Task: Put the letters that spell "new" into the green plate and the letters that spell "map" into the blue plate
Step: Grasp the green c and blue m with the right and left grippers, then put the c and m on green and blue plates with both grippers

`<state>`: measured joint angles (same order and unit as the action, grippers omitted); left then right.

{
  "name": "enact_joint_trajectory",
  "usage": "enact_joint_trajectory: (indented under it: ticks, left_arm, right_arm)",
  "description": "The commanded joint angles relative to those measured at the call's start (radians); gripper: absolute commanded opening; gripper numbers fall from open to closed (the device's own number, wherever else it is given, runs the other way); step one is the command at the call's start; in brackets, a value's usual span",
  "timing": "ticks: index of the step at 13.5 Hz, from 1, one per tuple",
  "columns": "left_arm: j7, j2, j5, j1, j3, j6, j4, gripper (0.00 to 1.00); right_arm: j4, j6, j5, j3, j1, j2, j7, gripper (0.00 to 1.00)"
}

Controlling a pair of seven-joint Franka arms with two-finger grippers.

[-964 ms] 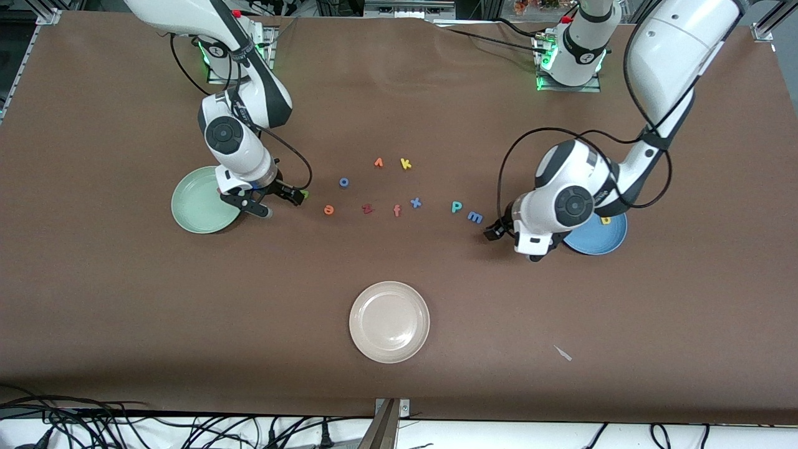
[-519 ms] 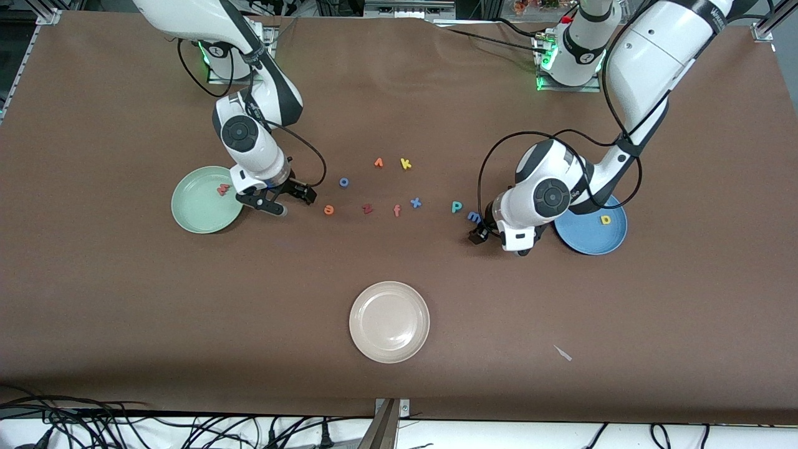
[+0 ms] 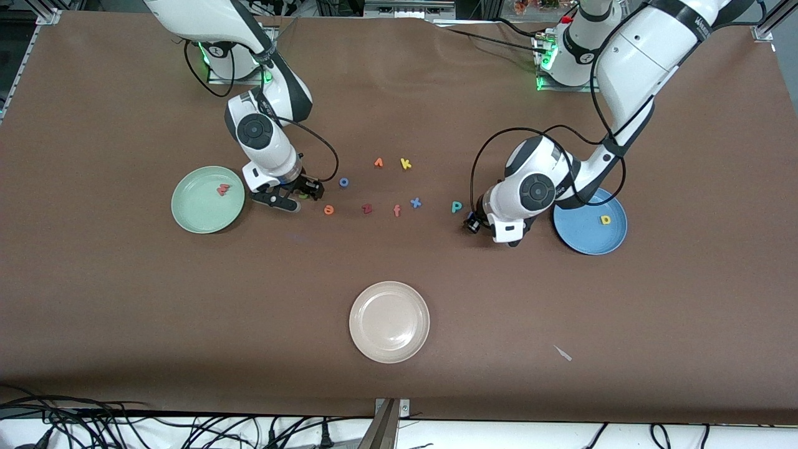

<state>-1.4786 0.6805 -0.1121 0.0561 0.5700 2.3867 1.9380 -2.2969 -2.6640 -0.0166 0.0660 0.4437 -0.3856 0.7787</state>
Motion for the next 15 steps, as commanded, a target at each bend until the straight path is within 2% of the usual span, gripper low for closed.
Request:
enact_joint_trajectory:
  ticks: [1, 2, 3, 5, 6, 8, 9, 12, 15]
  left_arm:
    - [-0.023, 0.001, -0.024, -0.019, -0.013, 0.012, 0.007, 0.62]
    - [-0.025, 0.001, -0.024, -0.019, -0.015, 0.012, 0.007, 0.57]
    - [-0.025, 0.001, -0.024, -0.022, -0.016, 0.012, 0.007, 0.56]
    - [-0.025, 0.001, -0.027, -0.022, -0.022, 0.014, 0.006, 0.56]
    - [-0.025, 0.001, -0.027, -0.022, -0.022, 0.020, 0.006, 0.56]
    - [-0.026, 0.001, -0.049, -0.022, -0.024, 0.031, 0.006, 0.55]
    - [-0.029, 0.002, -0.053, -0.022, -0.024, 0.032, 0.007, 0.54]
    - [-0.034, 0.007, -0.055, -0.022, -0.028, 0.054, 0.009, 0.53]
    - [-0.089, 0.005, -0.098, -0.021, -0.030, 0.084, 0.021, 0.51]
  right_arm:
    - [0.001, -0.019, 0.001, -0.002, 0.004, -0.009, -0.007, 0.61]
    - [-0.001, -0.028, 0.003, -0.002, 0.004, -0.010, -0.007, 0.60]
    - [-0.001, -0.031, 0.003, -0.003, 0.004, -0.016, -0.009, 0.54]
    - [-0.001, -0.031, 0.004, -0.003, 0.003, -0.019, -0.012, 0.38]
    - [-0.001, -0.031, 0.004, -0.003, 0.003, -0.021, -0.013, 0.34]
    - [-0.001, -0.028, 0.004, -0.005, 0.003, -0.018, -0.012, 0.15]
    - [-0.001, -0.025, 0.004, -0.008, 0.003, -0.009, -0.015, 0.08]
    - [0.002, -0.007, 0.004, -0.028, 0.001, 0.052, -0.032, 0.06]
    - [0.004, 0.126, 0.004, -0.096, 0.000, 0.121, -0.177, 0.06]
